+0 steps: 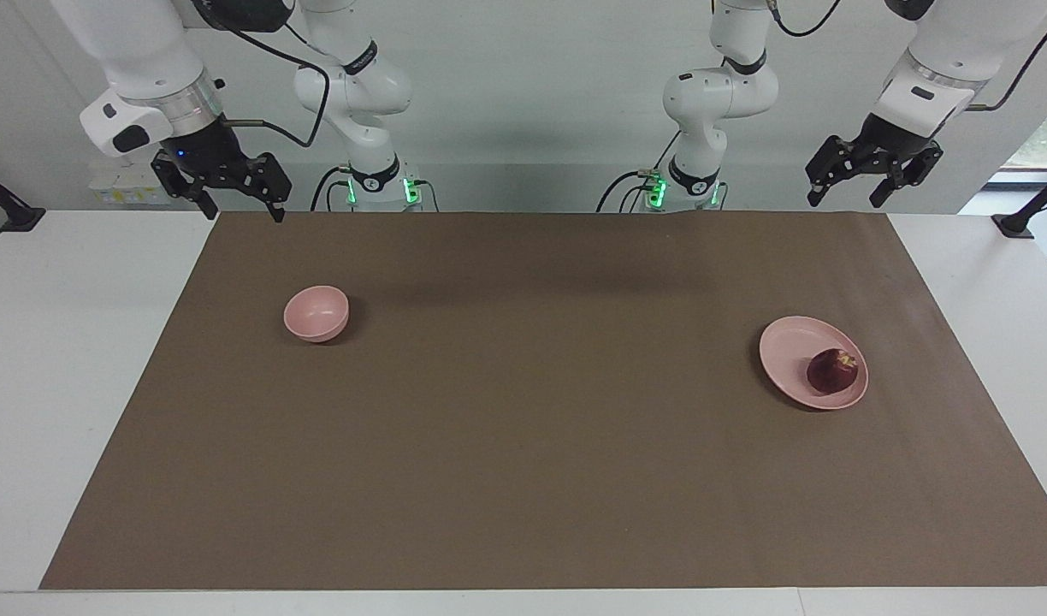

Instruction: Move apple from plate to bowl

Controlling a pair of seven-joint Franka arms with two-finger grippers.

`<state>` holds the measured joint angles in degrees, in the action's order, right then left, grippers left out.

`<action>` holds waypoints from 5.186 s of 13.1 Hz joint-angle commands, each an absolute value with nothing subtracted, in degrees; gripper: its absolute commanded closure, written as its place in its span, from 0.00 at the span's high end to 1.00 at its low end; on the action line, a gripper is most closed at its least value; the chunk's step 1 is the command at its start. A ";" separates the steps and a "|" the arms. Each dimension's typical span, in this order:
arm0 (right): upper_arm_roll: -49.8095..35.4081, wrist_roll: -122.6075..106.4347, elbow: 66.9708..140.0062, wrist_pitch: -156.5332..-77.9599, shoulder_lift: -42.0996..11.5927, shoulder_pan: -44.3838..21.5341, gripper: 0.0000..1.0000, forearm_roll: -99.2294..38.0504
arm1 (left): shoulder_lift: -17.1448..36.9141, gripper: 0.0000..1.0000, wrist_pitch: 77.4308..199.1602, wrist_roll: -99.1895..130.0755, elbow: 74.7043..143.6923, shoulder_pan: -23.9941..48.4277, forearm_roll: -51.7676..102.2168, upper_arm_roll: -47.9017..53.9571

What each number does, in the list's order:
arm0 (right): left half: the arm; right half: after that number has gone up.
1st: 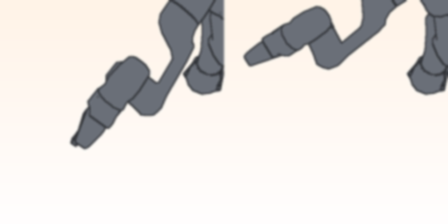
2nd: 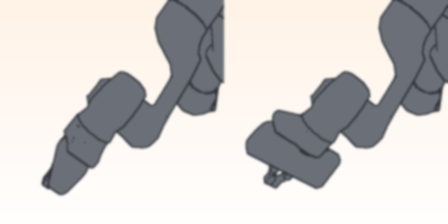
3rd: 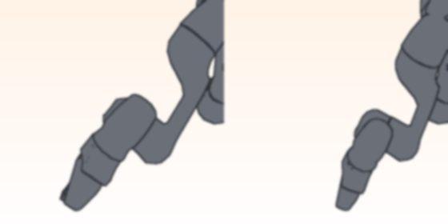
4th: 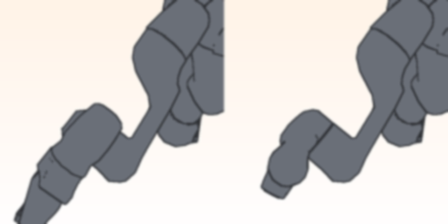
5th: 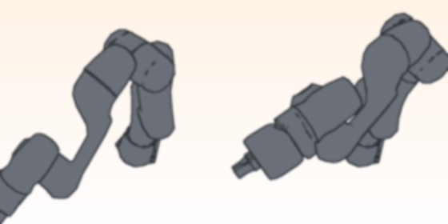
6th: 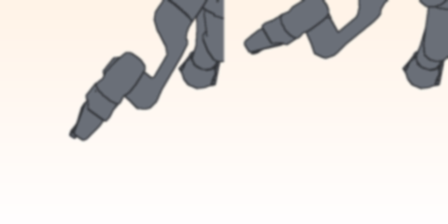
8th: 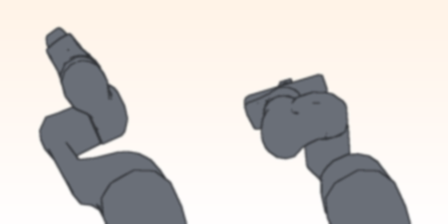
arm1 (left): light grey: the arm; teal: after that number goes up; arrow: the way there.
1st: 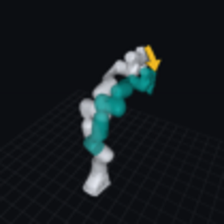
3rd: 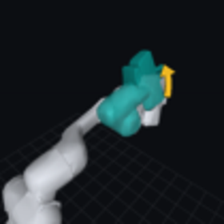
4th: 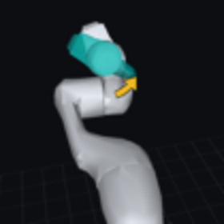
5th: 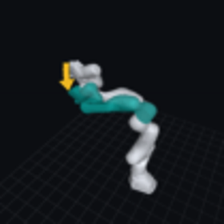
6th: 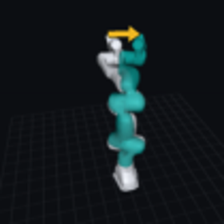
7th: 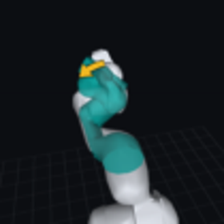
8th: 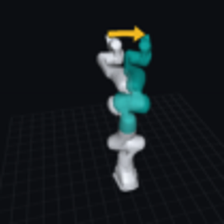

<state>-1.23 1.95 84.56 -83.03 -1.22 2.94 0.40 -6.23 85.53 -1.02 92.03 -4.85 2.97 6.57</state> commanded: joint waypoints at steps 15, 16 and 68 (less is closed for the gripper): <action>-1.67 2.37 88.84 -82.71 2.19 2.99 1.00 -0.17 | 12.72 1.00 115.20 -10.90 97.21 -11.69 2.81 6.06; -1.67 2.81 89.47 -82.79 2.46 2.90 1.00 -1.39 | 14.57 1.00 116.79 -10.81 97.29 -11.78 2.81 6.06; -2.99 41.40 93.52 -94.91 -5.79 -5.87 1.00 -53.61 | 8.79 0.00 91.32 -10.46 96.68 -12.75 47.26 9.93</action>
